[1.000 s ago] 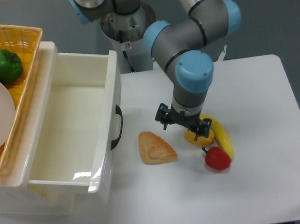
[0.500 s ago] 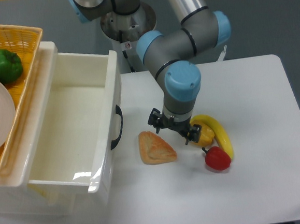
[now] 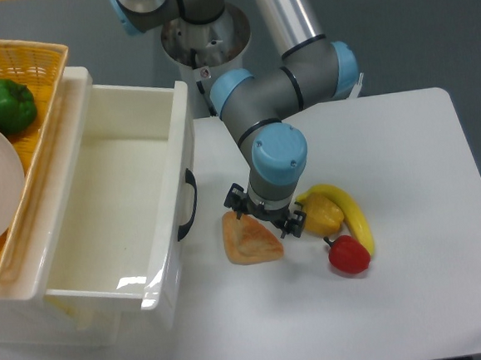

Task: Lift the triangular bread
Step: 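Lower the open gripper onto the bread and close on it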

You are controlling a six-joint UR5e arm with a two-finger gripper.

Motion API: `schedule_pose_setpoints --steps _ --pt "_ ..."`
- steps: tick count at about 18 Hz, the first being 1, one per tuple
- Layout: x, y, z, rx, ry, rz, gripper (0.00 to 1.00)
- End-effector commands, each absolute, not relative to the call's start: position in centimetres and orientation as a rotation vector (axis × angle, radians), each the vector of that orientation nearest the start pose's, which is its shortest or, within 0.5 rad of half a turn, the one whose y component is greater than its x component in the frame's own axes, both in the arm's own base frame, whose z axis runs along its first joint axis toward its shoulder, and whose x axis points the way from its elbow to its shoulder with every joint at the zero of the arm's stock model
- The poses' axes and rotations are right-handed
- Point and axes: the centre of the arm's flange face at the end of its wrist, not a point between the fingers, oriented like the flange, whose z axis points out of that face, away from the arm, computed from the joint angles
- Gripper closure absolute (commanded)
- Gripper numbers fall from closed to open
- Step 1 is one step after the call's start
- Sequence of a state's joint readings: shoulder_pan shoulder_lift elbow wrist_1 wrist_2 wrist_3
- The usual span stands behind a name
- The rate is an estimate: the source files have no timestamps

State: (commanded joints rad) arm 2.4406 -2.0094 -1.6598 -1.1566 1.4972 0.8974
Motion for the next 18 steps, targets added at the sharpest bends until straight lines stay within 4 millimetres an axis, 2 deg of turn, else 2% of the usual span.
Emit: schedule_pose_setpoints --steps 7,18 --pt "-37.3 50.6 21.9 -3.162 0.059 -0.255 0.00" --pt "-36.6 51.6 20.5 -3.160 0.068 -0.296 0.00"
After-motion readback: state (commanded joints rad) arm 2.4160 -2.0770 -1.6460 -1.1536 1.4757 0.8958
